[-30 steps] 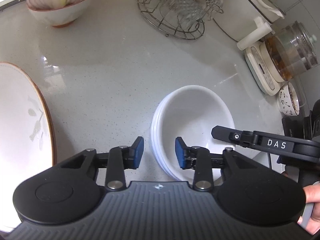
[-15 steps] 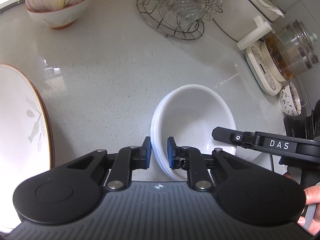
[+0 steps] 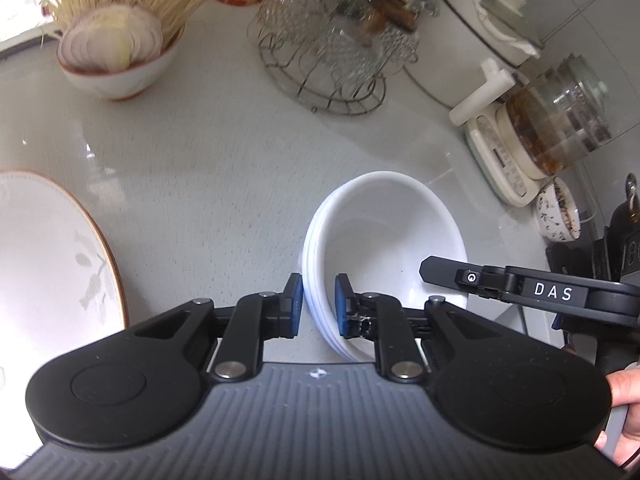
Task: Organize plates and bowls
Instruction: 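Lift the bowl stack and carry it over the stacked plates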
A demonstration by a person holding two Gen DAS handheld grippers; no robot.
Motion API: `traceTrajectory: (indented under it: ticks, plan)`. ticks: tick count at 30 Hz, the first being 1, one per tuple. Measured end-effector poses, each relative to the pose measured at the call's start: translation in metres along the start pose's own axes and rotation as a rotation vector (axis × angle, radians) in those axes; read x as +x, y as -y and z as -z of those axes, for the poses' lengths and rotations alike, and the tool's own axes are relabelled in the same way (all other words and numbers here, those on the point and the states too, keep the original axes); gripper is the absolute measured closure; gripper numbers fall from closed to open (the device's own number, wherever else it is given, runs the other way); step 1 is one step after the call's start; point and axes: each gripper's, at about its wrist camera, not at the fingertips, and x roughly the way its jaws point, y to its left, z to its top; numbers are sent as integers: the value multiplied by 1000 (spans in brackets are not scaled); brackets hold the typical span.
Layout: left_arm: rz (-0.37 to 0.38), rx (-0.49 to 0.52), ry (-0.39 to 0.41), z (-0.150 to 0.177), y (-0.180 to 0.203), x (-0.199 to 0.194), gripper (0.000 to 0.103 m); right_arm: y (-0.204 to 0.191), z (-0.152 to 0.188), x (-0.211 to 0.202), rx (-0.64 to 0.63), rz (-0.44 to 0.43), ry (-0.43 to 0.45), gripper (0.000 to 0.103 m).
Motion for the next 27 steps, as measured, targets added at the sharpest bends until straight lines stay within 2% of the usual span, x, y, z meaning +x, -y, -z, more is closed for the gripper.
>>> traceTrajectory:
  ticks: [5,10,15,27]
  plan:
    - [13,17,31,-9,2,-16,83,-10,-8,-8,-1,-8,18,89]
    - [35,-25,34,-19,-2,-36,83,-26,-18,-19,-7,-32,47,88]
    - [36,-19,70,-27,-4,-60,83,-42,-22,-29,-31,-59,72,88]
    - [8,-59,162,-19,-30,-110,83,-87,-25,-27,-106,-113,79,88]
